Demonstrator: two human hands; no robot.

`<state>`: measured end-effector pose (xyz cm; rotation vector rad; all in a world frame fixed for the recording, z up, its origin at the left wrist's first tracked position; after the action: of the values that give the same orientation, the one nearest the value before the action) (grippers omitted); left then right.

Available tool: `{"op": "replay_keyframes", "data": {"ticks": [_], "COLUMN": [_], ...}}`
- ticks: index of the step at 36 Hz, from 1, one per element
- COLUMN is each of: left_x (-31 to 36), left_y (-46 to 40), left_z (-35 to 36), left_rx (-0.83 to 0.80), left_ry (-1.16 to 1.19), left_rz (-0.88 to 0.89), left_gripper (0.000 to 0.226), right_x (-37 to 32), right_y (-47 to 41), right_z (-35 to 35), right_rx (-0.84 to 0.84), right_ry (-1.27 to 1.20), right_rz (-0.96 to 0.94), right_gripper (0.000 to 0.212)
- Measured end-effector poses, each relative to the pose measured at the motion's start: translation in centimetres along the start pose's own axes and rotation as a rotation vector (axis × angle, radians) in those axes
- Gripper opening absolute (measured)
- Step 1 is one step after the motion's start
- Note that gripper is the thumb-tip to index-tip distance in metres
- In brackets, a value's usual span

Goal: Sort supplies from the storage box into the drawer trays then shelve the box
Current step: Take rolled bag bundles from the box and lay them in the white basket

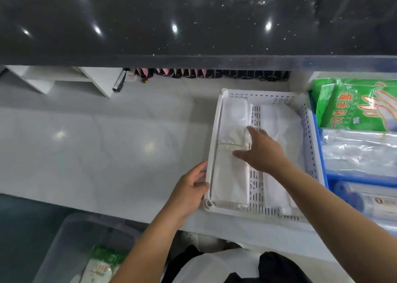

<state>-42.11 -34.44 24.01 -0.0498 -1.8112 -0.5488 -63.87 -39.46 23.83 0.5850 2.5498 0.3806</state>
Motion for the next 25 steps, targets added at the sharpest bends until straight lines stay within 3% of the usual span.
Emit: {"op": "replay_keyframes", "data": {"ticks": [4,8,17,25], "left_x": [-0.3,-0.7,-0.9,-2.1], "left_y": [0.1,0.2,0.3,0.4], "left_z": [0.1,0.4,0.5,0.6], "left_rx": [0.024,0.08,0.08,0.099], "left_ry": [-0.007,-0.009,0.007,-0.018], "left_rz": [-0.002,0.008,0.017,0.03], "left_gripper": [0.058,0.056,0.068,0.059], "right_x": [-1.2,-2.2,-2.5,-2.0], "right_y": [-1.2,-2.8,-3.6,-4.1], "right_z": [0.0,3.0,6.0,6.4], "right_rx": [0.198,0.112,0.137,0.14], "right_ry": [0.098,0.245,0.181,0.099], "right_rz": [-0.122,-0.176,-0.146,-0.17], "right_gripper": [0.083,0.072,0.069,0.07]}}
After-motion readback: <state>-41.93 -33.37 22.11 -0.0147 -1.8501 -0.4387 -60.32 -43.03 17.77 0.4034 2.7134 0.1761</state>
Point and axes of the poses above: each hand's wrist, its own y-axis away from the middle knuckle, its own z-axis out of the palm, x = y × z, the point moved 2 cm from there along -y, towards the middle knuckle, and after that the axes turned 12 degrees about z, right-handed, at the moved point
